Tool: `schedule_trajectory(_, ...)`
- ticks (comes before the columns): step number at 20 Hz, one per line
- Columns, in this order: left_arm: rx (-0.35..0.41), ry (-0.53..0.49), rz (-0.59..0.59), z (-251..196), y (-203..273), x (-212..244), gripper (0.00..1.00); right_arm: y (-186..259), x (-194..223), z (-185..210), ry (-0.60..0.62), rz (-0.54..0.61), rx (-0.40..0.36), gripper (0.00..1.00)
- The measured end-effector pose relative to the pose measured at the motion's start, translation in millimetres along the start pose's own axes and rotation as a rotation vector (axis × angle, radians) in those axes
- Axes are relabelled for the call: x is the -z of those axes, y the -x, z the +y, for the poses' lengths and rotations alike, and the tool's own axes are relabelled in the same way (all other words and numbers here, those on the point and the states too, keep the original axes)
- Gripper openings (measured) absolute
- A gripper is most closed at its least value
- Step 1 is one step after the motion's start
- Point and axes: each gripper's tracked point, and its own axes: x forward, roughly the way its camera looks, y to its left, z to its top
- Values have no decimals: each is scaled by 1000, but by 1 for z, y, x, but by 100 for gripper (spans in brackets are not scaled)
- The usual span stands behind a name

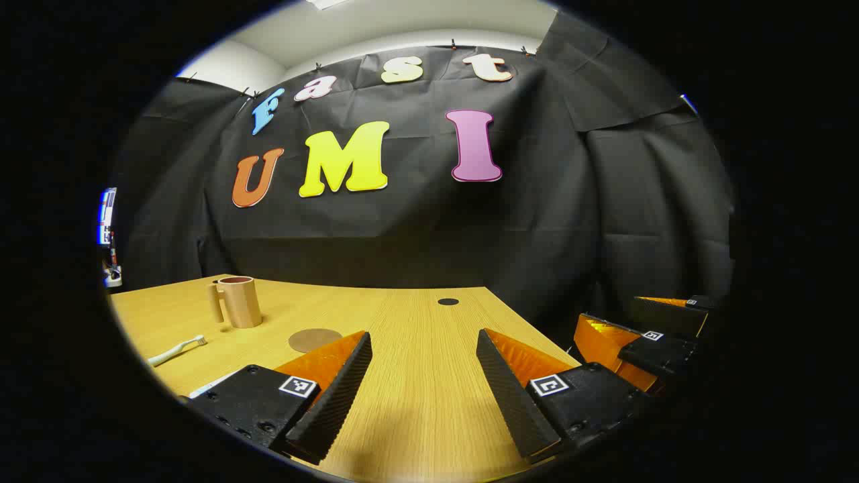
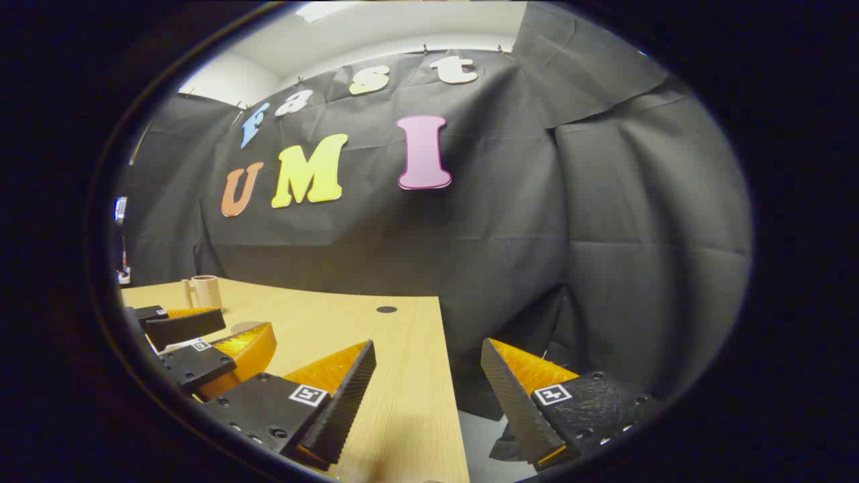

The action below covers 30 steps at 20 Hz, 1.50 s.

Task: Put the toothbrush and toothpaste on the desktop into the cup, then pick up the cup and place it on the coaster on the desktop.

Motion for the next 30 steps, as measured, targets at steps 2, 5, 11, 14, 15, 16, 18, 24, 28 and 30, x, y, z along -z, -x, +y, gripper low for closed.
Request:
schedule_trajectory(2, 0, 0, 0, 0, 0, 0, 99, 0, 0, 0, 1, 1, 0, 95)
schedule_trajectory(5, -1, 0, 0, 0, 0, 0, 99, 0, 0, 0, 0, -1, 0, 95)
schedule_trajectory(11, -2, 0, 1, 0, 0, 0, 99, 0, 0, 0, 1, -1, 0, 95)
schedule_trajectory(14, -2, 1, 1, 0, 0, 0, 99, 0, 1, 0, 3, 4, -3, 96)
schedule_trajectory(15, -2, 0, 0, 0, 0, 0, 99, 0, 1, 0, 4, 4, -3, 96)
schedule_trajectory(16, -2, 0, 1, 0, 0, 0, 99, 0, 1, 0, 3, 3, -2, 96)
schedule_trajectory(18, -2, 0, 0, 0, 0, 0, 99, 0, -1, 0, 0, -3, 0, 96)
schedule_trajectory(24, -2, 1, 1, 0, 0, 1, 99, 0, -1, 0, 2, -6, 4, 95)
schedule_trajectory(28, 1, 0, 2, 0, -1, 0, 99, 0, 0, 0, 5, 1, -3, 96)
schedule_trajectory(30, 4, 0, 6, -1, -8, 2, 98, -16, -4, 2, 19, -3, 8, 96)
